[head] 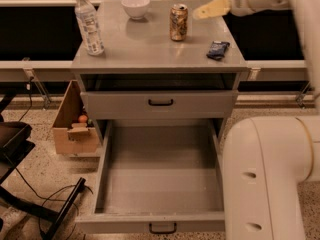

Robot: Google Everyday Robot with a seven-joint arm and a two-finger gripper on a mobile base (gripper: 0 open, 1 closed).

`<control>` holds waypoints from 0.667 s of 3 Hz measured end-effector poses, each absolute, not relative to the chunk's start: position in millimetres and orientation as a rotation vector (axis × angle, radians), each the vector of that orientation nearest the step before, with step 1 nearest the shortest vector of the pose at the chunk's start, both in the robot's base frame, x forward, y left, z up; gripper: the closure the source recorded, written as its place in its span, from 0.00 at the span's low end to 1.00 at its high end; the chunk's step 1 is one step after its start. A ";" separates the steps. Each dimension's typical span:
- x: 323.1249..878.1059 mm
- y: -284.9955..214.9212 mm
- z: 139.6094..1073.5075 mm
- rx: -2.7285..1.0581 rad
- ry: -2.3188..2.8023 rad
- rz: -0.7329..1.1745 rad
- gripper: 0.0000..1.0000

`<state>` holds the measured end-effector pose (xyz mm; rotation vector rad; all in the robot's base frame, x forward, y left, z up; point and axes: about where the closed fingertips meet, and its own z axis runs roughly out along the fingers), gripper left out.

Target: Pick orange can from middle drawer and place on counter

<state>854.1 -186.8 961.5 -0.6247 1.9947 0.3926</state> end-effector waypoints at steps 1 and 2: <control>792.4 -252.3 971.7 -0.574 2.138 0.376 0.00; 741.8 -307.8 991.1 -0.484 2.205 0.338 0.00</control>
Offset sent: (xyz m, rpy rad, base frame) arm -0.2313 -0.1685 0.0415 -0.0376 0.1855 -0.2790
